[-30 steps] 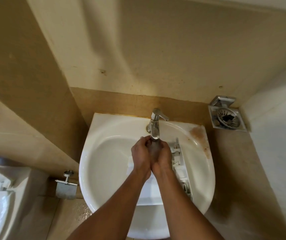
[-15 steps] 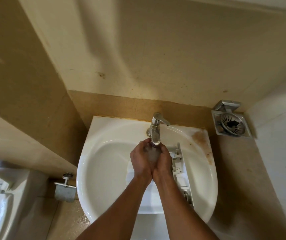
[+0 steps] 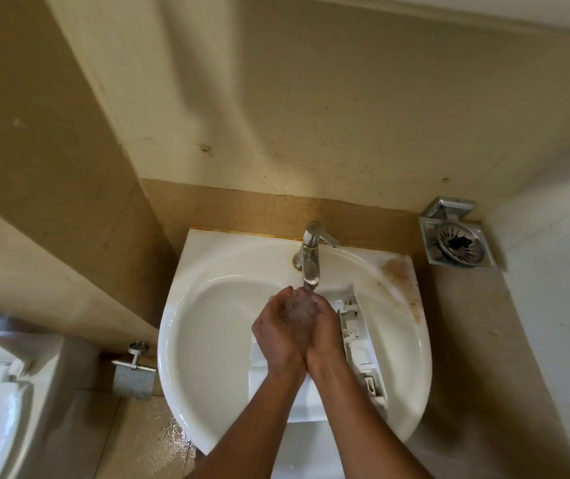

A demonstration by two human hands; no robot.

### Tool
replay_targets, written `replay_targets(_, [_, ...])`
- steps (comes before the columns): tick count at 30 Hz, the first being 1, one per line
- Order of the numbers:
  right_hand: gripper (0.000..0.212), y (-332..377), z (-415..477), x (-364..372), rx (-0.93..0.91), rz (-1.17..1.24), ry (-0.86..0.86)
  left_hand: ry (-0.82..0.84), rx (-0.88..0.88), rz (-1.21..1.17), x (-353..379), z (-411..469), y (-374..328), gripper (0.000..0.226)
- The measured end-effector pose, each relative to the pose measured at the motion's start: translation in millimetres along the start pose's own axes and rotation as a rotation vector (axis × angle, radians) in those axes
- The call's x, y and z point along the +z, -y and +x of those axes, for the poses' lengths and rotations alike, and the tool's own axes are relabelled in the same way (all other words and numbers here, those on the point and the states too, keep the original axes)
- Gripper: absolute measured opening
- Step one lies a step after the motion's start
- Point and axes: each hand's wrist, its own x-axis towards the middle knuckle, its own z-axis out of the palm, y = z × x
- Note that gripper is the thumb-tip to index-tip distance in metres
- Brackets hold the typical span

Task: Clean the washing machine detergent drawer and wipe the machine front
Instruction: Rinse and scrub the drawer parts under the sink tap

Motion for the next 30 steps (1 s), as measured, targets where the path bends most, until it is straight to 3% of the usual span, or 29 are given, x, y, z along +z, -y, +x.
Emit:
replay_targets(3, [0.019,3.9,-23.8,-8.0,-0.057,-0.055,-0.019,0.108,-0.014,0.055,-7.1,-25.0,7.3,0.026])
replay_targets(4, [0.015,3.6,-31.3,-11.9,-0.135,-0.191,-0.081,0.147,0.029,0.133,-11.0,-32.0,11.0,0.028])
replay_targets(7, [0.018,-13.0,-46.9,-18.4,-0.395,-0.922,-0.375,0.284,0.236,0.505,-31.5,-41.4,14.1,0.037])
replay_targets(9, [0.024,-28.0,-57.7,-16.0,-0.426,-1.083,-0.476,0.376,0.417,0.816,-50.1,-36.1,9.8,0.030])
replay_targets(11, [0.024,-38.7,-63.7,-13.8,-0.408,-1.201,-0.415,0.430,0.573,1.056,-65.4,-24.0,4.8,0.021])
replay_targets(15, [0.037,-40.8,-80.7,-7.5,-0.351,-1.487,-0.158,0.381,0.707,1.275,-78.8,-11.0,5.1,0.039])
replay_targets(18, [0.038,-19.0,-101.8,-10.0,-0.609,-1.754,-0.092,0.242,0.737,1.199,-83.9,-7.8,8.6,0.039])
replay_targets(21, [0.032,17.9,-122.5,-21.2,-0.930,-1.724,-0.277,0.095,0.567,1.188,-85.3,0.2,3.8,0.049])
replay_targets(23, [0.039,40.8,-126.3,-35.1,-0.769,-1.799,-0.436,0.098,0.486,1.244,-83.0,6.3,3.2,0.056])
replay_targets(24, [0.050,47.5,-126.2,-40.0,-0.544,-1.773,-0.453,0.083,0.433,1.267,-80.6,9.9,2.1,0.059])
replay_targets(26, [0.064,50.6,-126.7,-45.3,-0.163,-1.492,-0.345,0.013,0.276,1.308,-75.9,20.2,-2.0,0.063])
replay_targets(28, [0.053,46.2,-128.9,-43.8,-0.040,-1.311,-0.230,-0.016,0.119,1.375,-72.3,29.2,-6.3,0.055])
replay_targets(30, [0.038,45.8,-128.5,-38.0,-0.056,-1.353,-0.218,-0.005,0.046,1.398,-69.0,33.6,-8.9,0.051])
